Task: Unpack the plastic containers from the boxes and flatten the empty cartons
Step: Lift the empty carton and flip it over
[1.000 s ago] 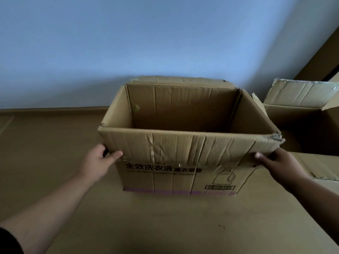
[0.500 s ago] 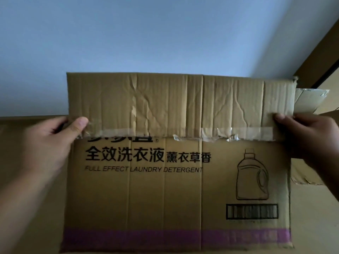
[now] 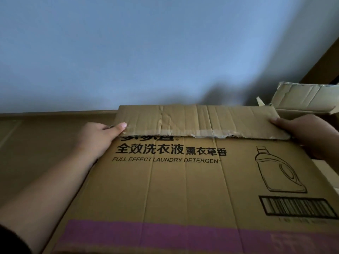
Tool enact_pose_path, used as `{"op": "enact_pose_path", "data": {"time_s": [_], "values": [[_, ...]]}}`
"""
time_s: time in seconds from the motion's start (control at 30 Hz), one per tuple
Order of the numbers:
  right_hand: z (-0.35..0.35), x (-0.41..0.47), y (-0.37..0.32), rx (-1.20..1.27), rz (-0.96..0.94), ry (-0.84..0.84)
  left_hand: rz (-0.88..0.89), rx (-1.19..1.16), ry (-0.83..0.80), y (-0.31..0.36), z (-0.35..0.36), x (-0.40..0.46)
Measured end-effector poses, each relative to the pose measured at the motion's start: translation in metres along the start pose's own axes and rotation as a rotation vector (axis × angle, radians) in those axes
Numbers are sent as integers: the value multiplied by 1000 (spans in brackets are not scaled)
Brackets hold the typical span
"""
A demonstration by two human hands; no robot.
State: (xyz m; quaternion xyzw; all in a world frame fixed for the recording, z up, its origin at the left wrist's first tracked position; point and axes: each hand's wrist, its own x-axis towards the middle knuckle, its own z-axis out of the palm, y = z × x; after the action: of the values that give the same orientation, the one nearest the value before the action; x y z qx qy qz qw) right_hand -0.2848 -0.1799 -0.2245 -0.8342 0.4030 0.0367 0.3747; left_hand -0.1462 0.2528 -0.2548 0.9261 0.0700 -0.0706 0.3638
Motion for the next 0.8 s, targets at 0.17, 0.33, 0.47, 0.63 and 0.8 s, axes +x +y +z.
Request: {"op": "enact_pose_path", "data": {"time_s": [0.17, 0.33, 0.47, 0.63, 0.8], "values": [[14, 41, 19, -96, 70, 76, 10, -9, 11, 13, 35, 43], [43, 75, 39, -102, 152, 78, -4, 56, -24, 1, 80, 78], [74, 97, 56, -134, 134, 113, -45, 20, -37, -16, 111, 90], [96, 99, 58, -34, 59, 169, -9, -108, 21, -23, 129, 99], [95, 78, 95, 279, 103, 13, 8, -274, -100, -57, 118, 80]]}}
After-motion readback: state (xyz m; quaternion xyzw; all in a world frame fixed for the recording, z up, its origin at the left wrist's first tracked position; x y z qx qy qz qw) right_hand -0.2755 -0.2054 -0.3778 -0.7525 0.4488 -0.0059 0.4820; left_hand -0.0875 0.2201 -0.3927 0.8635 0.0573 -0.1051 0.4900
